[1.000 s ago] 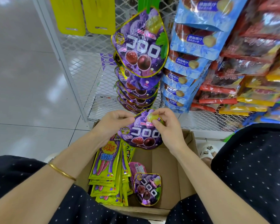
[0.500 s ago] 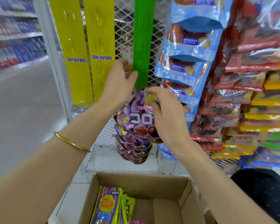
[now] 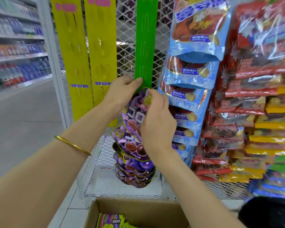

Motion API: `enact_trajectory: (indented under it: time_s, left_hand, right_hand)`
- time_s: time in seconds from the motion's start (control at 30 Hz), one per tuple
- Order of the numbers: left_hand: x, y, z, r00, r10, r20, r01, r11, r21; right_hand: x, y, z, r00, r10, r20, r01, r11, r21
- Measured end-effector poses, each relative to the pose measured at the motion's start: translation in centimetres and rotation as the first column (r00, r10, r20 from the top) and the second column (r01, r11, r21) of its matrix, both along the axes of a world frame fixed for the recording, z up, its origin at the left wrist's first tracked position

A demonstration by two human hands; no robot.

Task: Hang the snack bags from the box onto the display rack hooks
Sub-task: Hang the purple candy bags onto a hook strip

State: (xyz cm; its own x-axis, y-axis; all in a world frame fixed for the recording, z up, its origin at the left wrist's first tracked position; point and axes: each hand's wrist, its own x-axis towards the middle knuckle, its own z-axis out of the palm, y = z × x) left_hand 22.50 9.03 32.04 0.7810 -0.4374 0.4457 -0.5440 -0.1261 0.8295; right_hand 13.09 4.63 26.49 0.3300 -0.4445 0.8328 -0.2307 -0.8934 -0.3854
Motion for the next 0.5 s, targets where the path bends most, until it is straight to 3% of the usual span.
enact_trajectory:
  time_s: [0.27, 0.5]
  left_hand:
    - [-0.4, 0.6, 0.5, 0.993, -0.061, -0.103, 0.066, 0.997, 0.048]
    - [-0.3, 0.7, 0.5, 0.991, -0.104, -0.087, 0.11, 0.992, 0.068]
  right_hand:
    - [0.0, 0.2, 1.0, 0.99, 0.055, -0.133, -0.05, 0.998, 0.044]
    - [-0.8, -0.1, 1.6, 0.951, 0.155, -0.268, -0.12, 0.982, 0.143]
